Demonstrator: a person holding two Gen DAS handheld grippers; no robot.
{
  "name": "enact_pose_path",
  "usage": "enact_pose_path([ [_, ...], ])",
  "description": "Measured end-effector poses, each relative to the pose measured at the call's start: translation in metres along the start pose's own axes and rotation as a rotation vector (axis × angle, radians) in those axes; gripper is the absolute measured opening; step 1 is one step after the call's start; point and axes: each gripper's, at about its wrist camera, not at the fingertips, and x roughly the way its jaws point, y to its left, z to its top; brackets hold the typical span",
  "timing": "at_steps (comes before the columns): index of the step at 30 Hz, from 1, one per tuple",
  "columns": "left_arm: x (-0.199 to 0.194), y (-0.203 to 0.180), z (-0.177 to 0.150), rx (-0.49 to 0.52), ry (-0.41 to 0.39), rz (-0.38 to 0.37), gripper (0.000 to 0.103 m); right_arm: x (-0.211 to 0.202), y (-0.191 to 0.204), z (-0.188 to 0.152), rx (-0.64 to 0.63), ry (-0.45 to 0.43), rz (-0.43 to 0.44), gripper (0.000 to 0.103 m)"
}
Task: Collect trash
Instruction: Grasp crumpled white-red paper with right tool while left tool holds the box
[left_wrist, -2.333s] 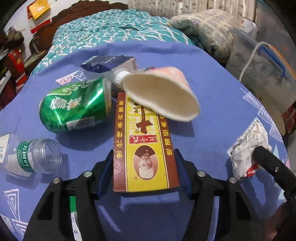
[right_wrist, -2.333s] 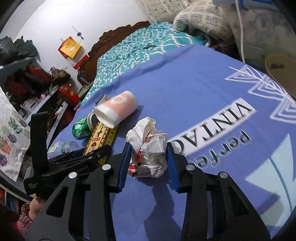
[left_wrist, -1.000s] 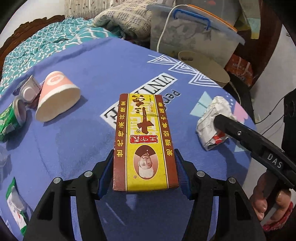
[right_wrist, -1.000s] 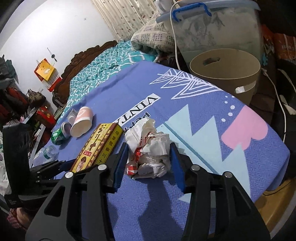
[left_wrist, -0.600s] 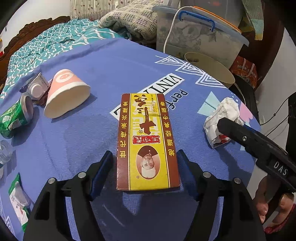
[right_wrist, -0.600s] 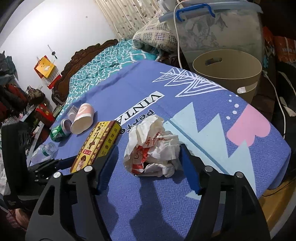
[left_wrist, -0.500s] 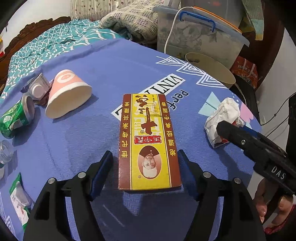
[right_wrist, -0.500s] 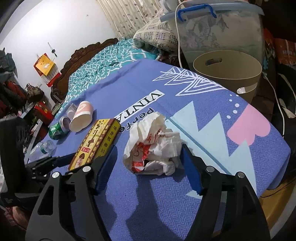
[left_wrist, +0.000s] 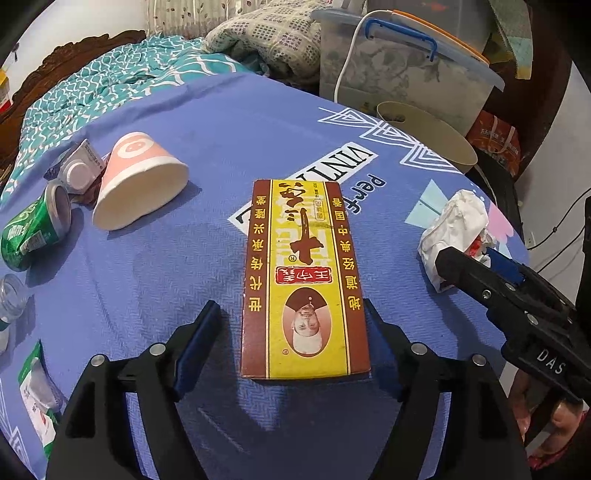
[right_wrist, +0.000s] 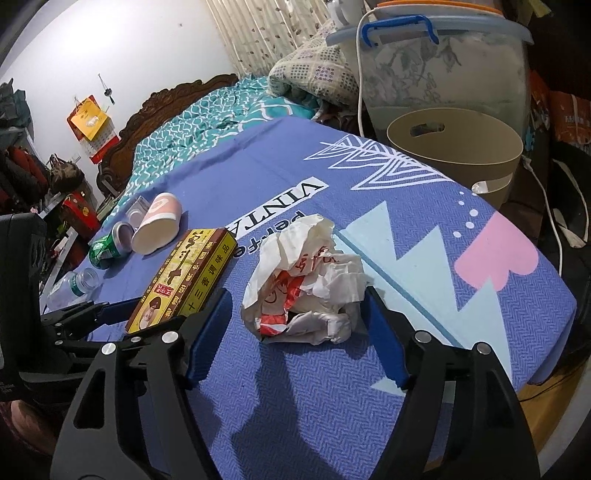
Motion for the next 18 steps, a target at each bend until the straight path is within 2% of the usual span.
enact_pose_path([
  [8,0.0002,0.0027,-0.0007,-0.016,0.0,-0.011,0.078,-0.0001,-0.0006,-0.0003,-0.007,-0.006,0.004,0.074],
  [13,-0.0005,0.0065,-0.0007,-0.034,-0.004,-0.003,0.078,0.0018,0.0018,0.0003,-0.037,-0.007,-0.009,0.073],
  [14,-0.0003,0.0058,-0.0004,-0.03,-0.008,0.0,0.077,0.0026,0.0034,0.0002,-0.05,-0.006,-0.015,0.069],
  [15,-0.0007,0.0051,-0.0003,-0.024,-0.013,0.001,0.067,0.0035,0.005,0.0003,-0.066,-0.006,-0.023,0.056],
  [16,-0.002,0.0023,0.0004,-0.007,-0.022,-0.005,0.056,0.0049,0.0067,0.0,-0.081,-0.003,-0.023,0.05],
  [18,-0.002,-0.0017,0.0029,0.009,-0.021,-0.017,0.056,0.0049,0.0082,0.0021,-0.102,-0.008,-0.013,0.045],
])
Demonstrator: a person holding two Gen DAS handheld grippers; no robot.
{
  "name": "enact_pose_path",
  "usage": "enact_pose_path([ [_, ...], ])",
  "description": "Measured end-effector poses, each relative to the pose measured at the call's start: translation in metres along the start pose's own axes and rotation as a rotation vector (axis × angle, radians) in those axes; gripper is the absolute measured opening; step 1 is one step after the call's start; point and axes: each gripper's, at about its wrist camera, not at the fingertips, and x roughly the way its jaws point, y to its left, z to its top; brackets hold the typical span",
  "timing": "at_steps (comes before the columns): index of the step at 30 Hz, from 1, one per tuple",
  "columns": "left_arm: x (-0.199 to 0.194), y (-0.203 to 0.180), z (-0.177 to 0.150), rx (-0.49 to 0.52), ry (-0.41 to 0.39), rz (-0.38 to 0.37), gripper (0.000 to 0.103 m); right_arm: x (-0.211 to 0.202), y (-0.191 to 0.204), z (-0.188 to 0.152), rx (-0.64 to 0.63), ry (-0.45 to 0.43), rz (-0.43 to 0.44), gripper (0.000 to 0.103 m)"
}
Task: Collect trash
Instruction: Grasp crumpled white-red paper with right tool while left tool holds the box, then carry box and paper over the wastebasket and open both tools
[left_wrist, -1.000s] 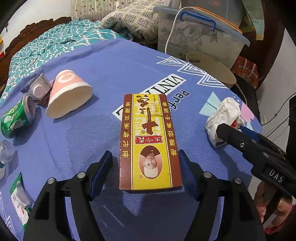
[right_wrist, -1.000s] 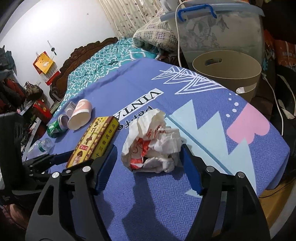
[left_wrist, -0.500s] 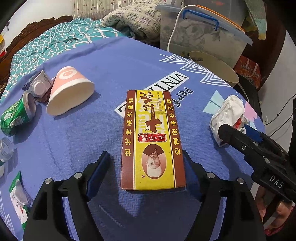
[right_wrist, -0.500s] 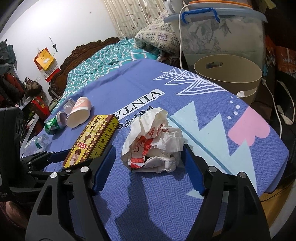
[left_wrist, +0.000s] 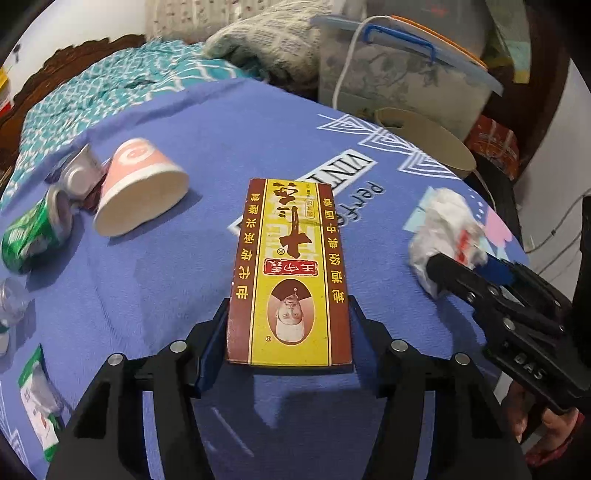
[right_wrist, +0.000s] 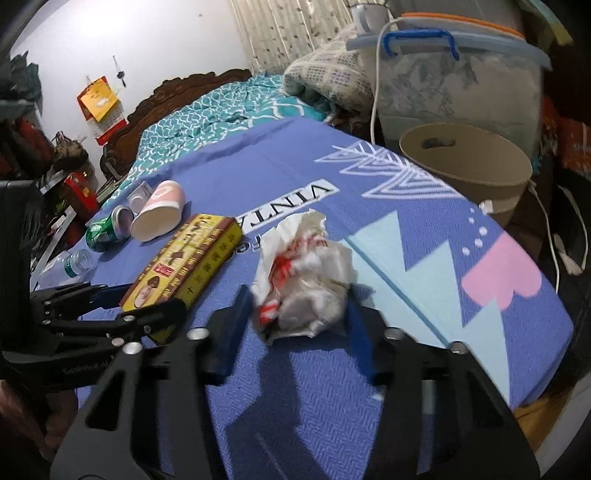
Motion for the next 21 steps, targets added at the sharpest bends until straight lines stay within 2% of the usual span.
enact_pose_path([
  [3,0.001,-0.007,0.008,0.022,-0.001,-0.033,0.056,-0.002,-0.005,0.01,-0.006,-0.019,0.011,0.044],
  [7,0.0,-0.021,0.034,0.051,-0.029,-0.087,0.056,-0.008,-0.035,0.034,0.057,-0.051,0.018,0.044],
  [12,0.012,-0.057,0.094,0.136,-0.081,-0.157,0.056,-0.016,-0.095,0.068,0.15,-0.107,-0.043,0.044],
  [16,0.034,-0.098,0.144,0.209,-0.079,-0.227,0.056,-0.017,-0.152,0.093,0.233,-0.133,-0.114,0.045],
  [17,0.042,-0.111,0.158,0.231,-0.075,-0.243,0.056,-0.015,-0.163,0.099,0.243,-0.136,-0.135,0.046],
  [19,0.057,-0.132,0.183,0.254,-0.07,-0.268,0.057,-0.008,-0.185,0.113,0.269,-0.139,-0.168,0.057],
  [20,0.068,-0.143,0.197,0.263,-0.064,-0.284,0.061,-0.004,-0.195,0.119,0.287,-0.137,-0.176,0.065],
  [21,0.079,-0.151,0.208,0.266,-0.055,-0.275,0.079,0.001,-0.206,0.124,0.314,-0.129,-0.179,0.07],
])
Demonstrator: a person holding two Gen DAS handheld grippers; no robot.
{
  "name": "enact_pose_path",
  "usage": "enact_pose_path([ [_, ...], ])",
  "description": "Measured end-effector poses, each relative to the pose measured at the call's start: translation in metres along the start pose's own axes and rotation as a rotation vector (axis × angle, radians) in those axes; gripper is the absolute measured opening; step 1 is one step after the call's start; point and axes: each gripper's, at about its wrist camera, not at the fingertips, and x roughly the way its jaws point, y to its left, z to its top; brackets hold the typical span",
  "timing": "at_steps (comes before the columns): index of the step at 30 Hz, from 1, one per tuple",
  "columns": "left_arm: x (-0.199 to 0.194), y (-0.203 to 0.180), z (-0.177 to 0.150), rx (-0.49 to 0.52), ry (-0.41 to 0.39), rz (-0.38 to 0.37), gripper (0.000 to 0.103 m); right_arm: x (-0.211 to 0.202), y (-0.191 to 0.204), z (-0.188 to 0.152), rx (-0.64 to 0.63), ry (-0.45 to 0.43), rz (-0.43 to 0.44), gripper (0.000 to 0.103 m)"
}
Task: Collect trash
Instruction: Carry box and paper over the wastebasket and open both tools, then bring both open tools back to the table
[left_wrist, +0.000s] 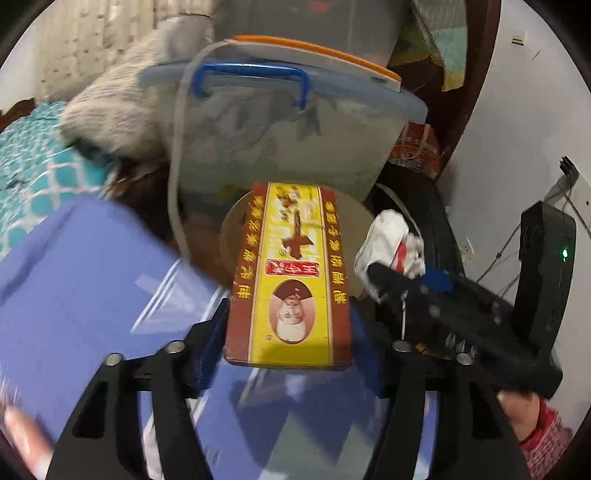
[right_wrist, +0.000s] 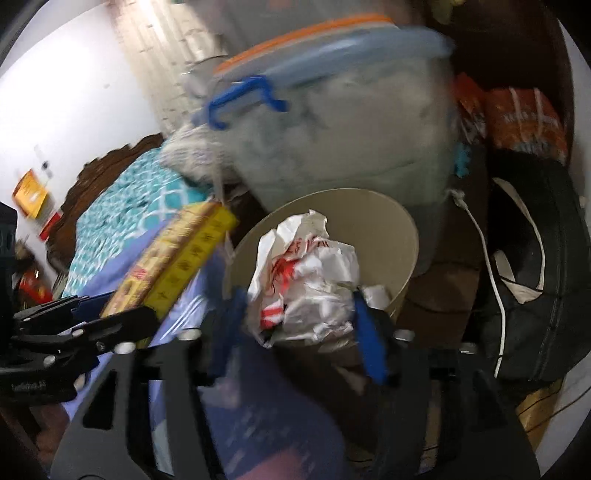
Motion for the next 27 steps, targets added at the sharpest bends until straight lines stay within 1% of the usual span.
enact_pose_path([
  [1,0.011,0.001,0.011,-0.013,0.0,0.05,0.08,0.005,-0.007,0.006,0.032,0.001,-0.003,0.07],
  [2,0.017,0.003,0.016,-0.031,-0.003,0.076,0.079,0.006,-0.012,0.009,0.058,-0.004,-0.004,0.07],
  [4,0.017,0.01,0.016,-0.07,0.004,0.058,0.072,0.0,-0.017,0.012,0.09,-0.026,0.01,0.07],
  [6,0.008,0.016,0.006,-0.09,-0.007,0.04,0.072,-0.009,-0.011,0.005,0.091,-0.041,0.013,0.07],
  [7,0.002,0.019,-0.002,-0.09,-0.014,0.046,0.072,-0.012,-0.008,0.001,0.092,-0.041,0.022,0.07],
  [10,-0.023,0.029,-0.033,-0.089,-0.044,0.097,0.073,-0.024,0.016,-0.026,0.073,-0.036,0.035,0.07],
  [12,-0.047,0.038,-0.06,-0.101,-0.081,0.144,0.073,-0.035,0.045,-0.047,0.014,-0.057,0.026,0.07],
  [14,-0.075,0.048,-0.093,-0.129,-0.129,0.205,0.073,-0.05,0.072,-0.067,-0.05,-0.082,0.037,0.074],
  [15,-0.084,0.052,-0.103,-0.138,-0.144,0.224,0.073,-0.057,0.087,-0.076,-0.08,-0.094,0.044,0.076],
  [17,-0.111,0.063,-0.133,-0.17,-0.182,0.291,0.073,-0.07,0.116,-0.096,-0.135,-0.116,0.07,0.078],
  [18,-0.121,0.065,-0.141,-0.181,-0.19,0.313,0.073,-0.074,0.128,-0.103,-0.154,-0.118,0.086,0.078],
  [22,-0.169,0.087,-0.185,-0.258,-0.236,0.428,0.073,-0.09,0.175,-0.136,-0.205,-0.097,0.169,0.078],
  [27,-0.22,0.106,-0.228,-0.34,-0.296,0.515,0.074,-0.099,0.214,-0.16,-0.26,-0.078,0.227,0.078],
])
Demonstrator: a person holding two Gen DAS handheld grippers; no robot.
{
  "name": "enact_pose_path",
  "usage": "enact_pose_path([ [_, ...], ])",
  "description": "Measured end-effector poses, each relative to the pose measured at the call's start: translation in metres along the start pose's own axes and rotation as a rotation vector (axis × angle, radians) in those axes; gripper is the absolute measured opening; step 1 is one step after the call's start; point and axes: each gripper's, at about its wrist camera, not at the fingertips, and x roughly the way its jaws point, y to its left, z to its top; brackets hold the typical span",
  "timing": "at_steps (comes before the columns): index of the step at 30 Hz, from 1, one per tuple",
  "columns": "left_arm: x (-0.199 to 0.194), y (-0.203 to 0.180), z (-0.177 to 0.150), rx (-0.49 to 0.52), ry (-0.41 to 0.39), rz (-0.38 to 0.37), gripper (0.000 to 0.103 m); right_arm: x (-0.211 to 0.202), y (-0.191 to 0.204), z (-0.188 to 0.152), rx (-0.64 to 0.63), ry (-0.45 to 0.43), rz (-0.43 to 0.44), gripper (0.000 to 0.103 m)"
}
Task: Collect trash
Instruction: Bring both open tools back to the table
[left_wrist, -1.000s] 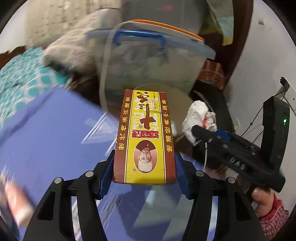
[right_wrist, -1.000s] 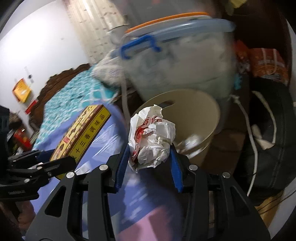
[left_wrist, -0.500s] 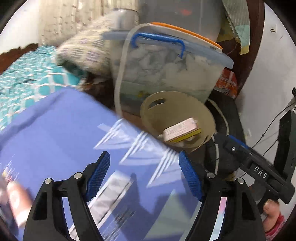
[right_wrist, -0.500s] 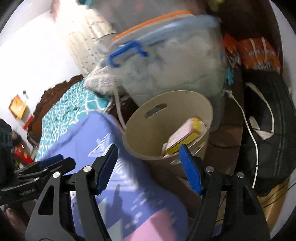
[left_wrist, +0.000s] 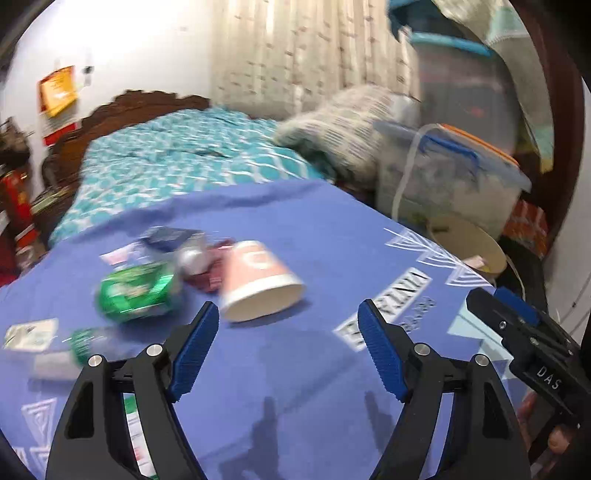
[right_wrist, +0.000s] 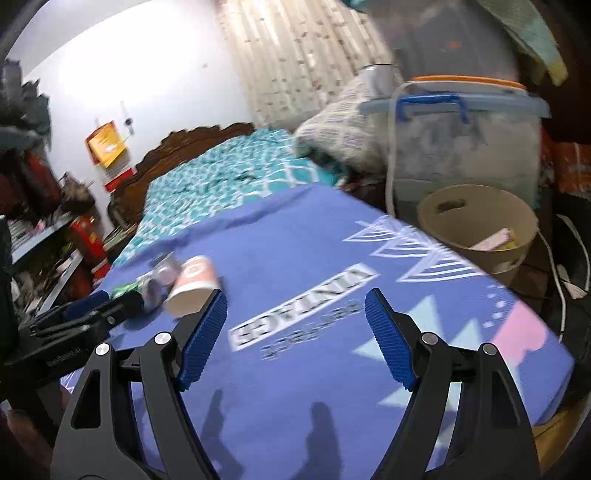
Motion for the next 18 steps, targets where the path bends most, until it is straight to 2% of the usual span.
enact_pose_path([
  [6,-0.035,0.043,-0.016,-0.042,-0.046,0.075,0.075,0.005,0.045,-0.01,-0.053,0.036,0.062,0.078],
  [12,-0.047,0.076,-0.036,-0.09,-0.03,0.119,0.075,0.011,0.082,-0.027,-0.124,0.078,0.102,0.078],
  [18,-0.052,0.104,-0.054,-0.127,-0.014,0.166,0.075,0.016,0.102,-0.036,-0.175,0.113,0.124,0.078],
])
